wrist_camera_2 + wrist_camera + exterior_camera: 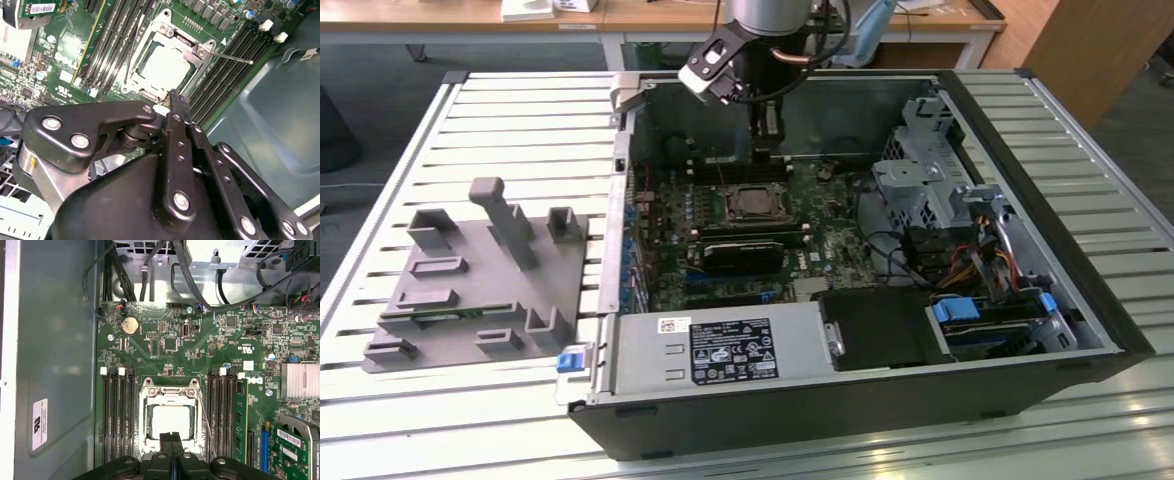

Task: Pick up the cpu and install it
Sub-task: 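Install the first cpu locking lever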

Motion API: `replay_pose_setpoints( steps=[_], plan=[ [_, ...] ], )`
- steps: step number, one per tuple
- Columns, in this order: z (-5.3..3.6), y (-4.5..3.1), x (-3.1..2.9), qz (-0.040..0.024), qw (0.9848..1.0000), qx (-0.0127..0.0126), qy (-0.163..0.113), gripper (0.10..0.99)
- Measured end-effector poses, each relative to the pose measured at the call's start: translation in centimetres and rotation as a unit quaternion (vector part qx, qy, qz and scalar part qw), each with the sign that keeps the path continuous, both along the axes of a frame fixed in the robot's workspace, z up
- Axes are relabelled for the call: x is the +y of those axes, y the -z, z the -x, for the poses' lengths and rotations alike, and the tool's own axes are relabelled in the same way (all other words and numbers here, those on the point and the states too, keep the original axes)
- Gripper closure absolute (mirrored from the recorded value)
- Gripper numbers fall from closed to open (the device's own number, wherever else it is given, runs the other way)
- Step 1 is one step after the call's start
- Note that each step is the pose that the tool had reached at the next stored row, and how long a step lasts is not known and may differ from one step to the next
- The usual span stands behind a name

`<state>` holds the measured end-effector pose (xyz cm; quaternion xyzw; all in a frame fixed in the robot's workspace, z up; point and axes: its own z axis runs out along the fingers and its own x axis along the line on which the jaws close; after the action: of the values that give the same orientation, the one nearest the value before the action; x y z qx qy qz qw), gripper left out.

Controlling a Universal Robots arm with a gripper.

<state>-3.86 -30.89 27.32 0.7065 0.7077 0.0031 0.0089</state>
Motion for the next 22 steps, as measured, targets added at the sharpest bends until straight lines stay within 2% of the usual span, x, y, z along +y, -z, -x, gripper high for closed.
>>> replay_pose_setpoints(
  steps=[2, 7, 12, 16, 18, 22],
  plan=[
    [0.00, 0.02, 0.00, 0.0000, 1.0000, 0.0001, -0.005, 0.980],
    [0.00, 0.08, 0.00, 0.0007, 0.9992, 0.0005, -0.040, 0.980],
    [0.00, 0.12, 0.00, 0.0007, 0.9968, 0.0004, -0.079, 0.980],
    [0.05, 0.14, -0.02, 0.0006, 0.9953, 0.0004, -0.096, 0.980],
    [0.10, 0.14, -0.03, 0.0007, 0.9941, 0.0004, -0.109, 0.980],
    [0.11, 0.20, -0.03, 0.0007, 0.9898, 0.0004, -0.143, 0.980]
  ],
)
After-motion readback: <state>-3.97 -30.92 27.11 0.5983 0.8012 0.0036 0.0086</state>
